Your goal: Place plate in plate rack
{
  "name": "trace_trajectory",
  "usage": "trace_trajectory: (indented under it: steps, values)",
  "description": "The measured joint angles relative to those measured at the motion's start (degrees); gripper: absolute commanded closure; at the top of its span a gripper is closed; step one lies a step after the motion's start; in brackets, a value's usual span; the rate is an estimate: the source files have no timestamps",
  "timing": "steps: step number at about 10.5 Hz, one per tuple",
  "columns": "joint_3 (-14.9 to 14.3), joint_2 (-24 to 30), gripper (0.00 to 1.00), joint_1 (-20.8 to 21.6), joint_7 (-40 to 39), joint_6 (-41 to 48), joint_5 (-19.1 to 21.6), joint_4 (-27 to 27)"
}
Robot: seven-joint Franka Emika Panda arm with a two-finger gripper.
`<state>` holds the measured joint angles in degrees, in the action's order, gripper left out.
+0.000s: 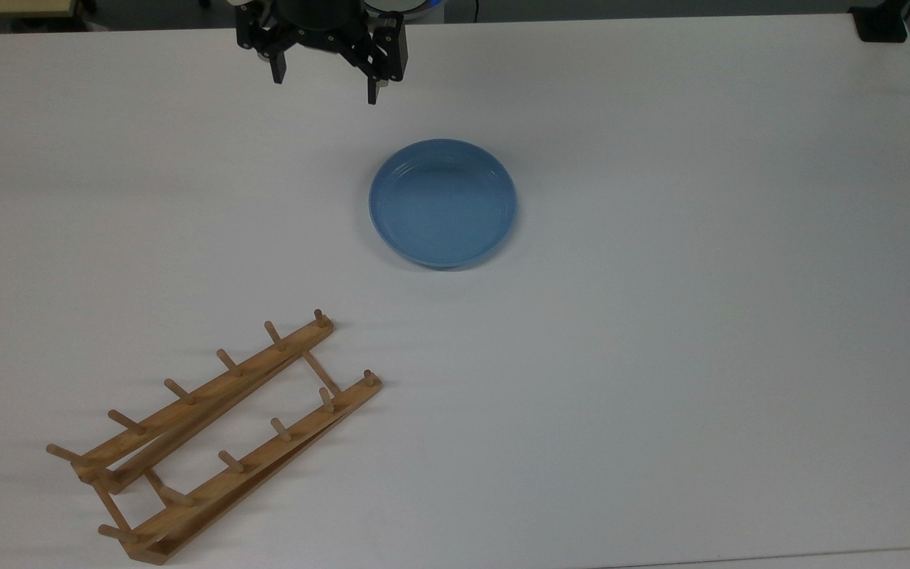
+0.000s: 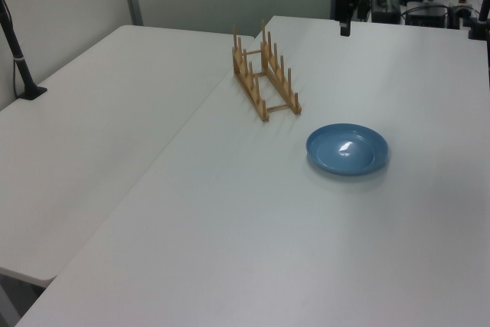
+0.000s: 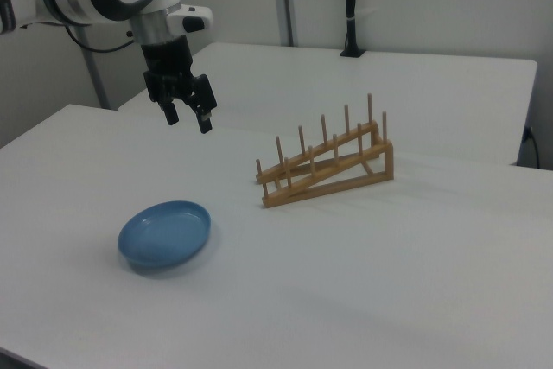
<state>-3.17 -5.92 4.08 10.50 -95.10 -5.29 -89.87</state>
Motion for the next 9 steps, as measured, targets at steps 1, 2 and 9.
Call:
trace_trajectory:
  steps: [1,2,9]
  values:
    - [-0.2,0.0,0.00,-0.1,0.0,0.0,-0.1,0.0]
    - [-0.2,0.0,0.00,-0.3,0.0,0.0,-0.1,0.2]
    - [-0.2,0.2,0.00,-1.6,-0.6,0.0,-0.1,0.8]
